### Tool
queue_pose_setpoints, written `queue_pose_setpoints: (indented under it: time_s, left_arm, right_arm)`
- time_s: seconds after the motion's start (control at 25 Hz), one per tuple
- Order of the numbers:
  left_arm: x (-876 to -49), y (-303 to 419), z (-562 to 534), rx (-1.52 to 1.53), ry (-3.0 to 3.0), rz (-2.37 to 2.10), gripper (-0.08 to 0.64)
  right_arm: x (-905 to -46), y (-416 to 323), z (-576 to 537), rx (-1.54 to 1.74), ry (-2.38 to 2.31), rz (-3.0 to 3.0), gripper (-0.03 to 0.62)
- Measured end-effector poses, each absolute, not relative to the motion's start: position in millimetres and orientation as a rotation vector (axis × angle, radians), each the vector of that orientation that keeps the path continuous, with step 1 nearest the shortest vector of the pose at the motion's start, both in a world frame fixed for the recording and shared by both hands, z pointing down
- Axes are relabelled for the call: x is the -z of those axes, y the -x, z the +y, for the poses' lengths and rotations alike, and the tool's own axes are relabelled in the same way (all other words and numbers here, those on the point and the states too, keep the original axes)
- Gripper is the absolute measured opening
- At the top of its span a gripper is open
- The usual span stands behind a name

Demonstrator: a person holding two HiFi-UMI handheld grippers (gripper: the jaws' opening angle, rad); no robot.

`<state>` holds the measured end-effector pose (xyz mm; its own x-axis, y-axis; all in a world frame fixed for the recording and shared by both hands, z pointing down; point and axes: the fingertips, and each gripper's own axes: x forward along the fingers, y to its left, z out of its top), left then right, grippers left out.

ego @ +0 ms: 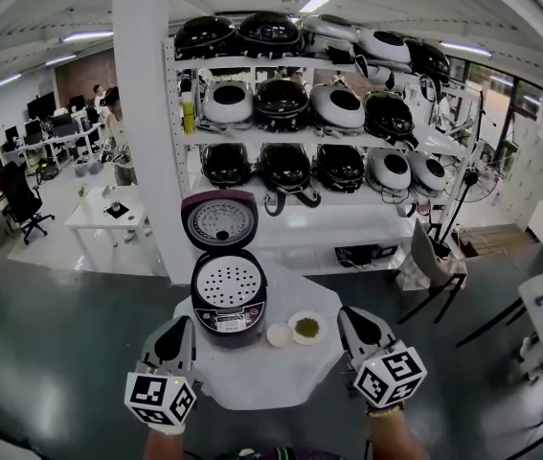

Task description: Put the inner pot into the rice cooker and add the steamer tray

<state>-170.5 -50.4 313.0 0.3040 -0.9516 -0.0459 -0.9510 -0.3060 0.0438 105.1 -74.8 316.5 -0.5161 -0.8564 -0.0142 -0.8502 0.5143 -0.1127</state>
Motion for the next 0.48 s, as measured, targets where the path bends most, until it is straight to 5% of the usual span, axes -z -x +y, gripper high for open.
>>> queue_pose_setpoints:
  time_s: [0.48]
  left_arm:
    - [-310.6,172.3,-48.6,0.113,-2.529,-1.818,0.021]
  right_arm:
    - [-311.0,-98.3,-72.3,0.136,1.498,2.68,0.005]
